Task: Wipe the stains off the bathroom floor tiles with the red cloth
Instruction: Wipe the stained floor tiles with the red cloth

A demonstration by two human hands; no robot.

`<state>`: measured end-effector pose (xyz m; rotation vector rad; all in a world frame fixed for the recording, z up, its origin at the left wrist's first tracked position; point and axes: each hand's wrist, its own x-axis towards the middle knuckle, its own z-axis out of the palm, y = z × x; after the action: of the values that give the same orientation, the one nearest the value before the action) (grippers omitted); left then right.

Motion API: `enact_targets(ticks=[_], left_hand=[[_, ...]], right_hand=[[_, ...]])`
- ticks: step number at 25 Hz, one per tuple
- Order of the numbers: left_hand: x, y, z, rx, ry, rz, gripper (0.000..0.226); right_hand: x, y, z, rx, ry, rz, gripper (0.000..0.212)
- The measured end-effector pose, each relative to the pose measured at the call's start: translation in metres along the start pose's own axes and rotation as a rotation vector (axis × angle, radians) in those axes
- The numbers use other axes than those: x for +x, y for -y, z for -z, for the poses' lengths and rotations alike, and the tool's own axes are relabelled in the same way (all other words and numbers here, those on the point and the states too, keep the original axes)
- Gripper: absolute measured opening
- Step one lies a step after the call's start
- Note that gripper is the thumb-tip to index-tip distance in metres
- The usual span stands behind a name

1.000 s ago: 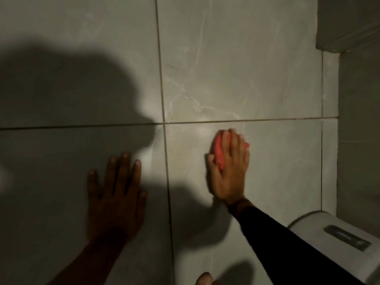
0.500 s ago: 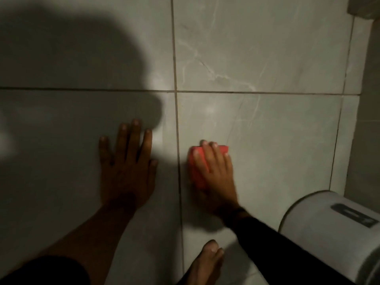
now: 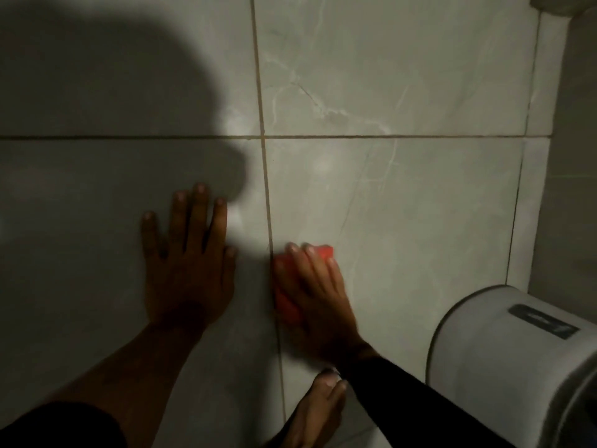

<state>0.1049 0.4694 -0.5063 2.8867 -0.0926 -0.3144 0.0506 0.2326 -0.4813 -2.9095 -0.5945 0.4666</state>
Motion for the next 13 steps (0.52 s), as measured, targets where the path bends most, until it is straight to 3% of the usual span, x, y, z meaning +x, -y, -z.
enact_targets(ticks=[3, 5, 7, 10, 13], left_hand=[[0.001, 0.0, 0.001, -0.022, -0.006, 0.001, 0.072], [0.0, 0.001, -0.003, -0.021, -0.018, -0.011, 0.072], [0.0, 0.001, -0.005, -0.021, -0.028, -0.012, 0.073], [0.0, 0.003, -0.011, -0.002, -0.025, -0.006, 0.074], [0.0, 0.004, -0.014, -0.025, -0.006, 0.006, 0.076]], right_hand=[[-0.014, -0.063, 0.014, -0.04, 0.028, -0.419, 0.075], [0.05, -0.099, 0.037, 0.027, -0.169, -0.774, 0.078], [0.139, -0.114, 0.059, 0.062, -0.347, -0.872, 0.077], [0.227, -0.06, 0.057, -0.001, -0.432, -0.514, 0.075], [0.197, 0.011, 0.026, 0.088, -0.444, -0.033, 0.066]])
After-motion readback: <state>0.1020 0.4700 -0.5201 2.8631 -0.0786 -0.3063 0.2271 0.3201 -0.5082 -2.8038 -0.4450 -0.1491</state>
